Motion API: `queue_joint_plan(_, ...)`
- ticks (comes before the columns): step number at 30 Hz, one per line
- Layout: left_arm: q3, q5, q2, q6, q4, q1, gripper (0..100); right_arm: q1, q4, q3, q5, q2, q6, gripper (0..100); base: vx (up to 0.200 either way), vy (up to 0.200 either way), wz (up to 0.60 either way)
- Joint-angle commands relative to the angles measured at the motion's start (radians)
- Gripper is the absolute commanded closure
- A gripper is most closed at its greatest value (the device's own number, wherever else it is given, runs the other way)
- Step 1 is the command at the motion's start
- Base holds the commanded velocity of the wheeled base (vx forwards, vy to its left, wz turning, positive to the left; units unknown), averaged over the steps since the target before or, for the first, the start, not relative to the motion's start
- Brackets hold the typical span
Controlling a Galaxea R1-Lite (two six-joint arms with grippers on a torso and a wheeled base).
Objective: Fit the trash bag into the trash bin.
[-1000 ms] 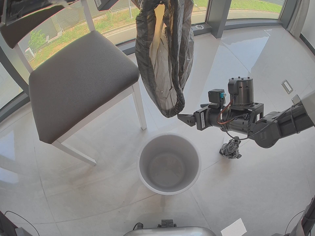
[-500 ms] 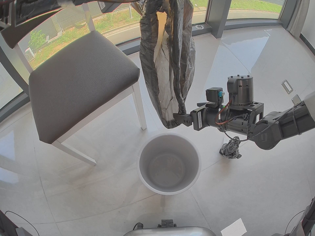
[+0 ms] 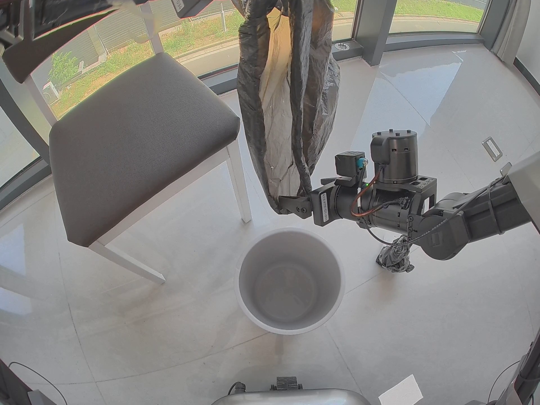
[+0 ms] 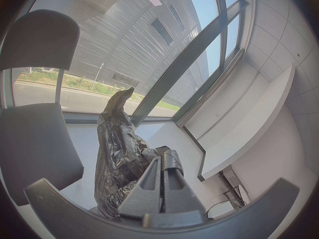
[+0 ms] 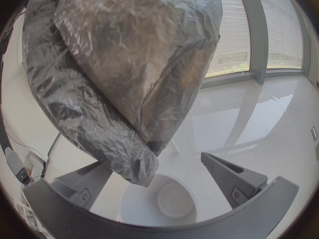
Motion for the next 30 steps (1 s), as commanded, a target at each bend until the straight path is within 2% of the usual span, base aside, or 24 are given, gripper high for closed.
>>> queue_joint_plan(1, -0.001, 0.001, 0.010, 0.000, -0.018, 0.001, 100, 0.009, -0.001, -0.005, -0.002, 0.005, 0.000, 0, 0.000, 0.000, 0.00)
queue_joint_plan(16, 0.001, 0.001, 0.014, 0.000, -0.021, 0.006, 100, 0.003, -0.001, -0.013, -0.002, 0.007, 0.001, 0, 0.000, 0.000, 0.00)
queue_joint_plan(17, 0.001, 0.001, 0.014, -0.002, -0.019, 0.006, 100, 0.005, -0.001, -0.010, -0.002, 0.008, 0.001, 100, 0.000, 0.000, 0.00)
queue_joint_plan(30, 0.014, 0.005, 0.011, -0.020, -0.014, 0.007, 100, -0.005, 0.001, 0.035, -0.025, 0.001, 0.001, 100, 0.000, 0.000, 0.00)
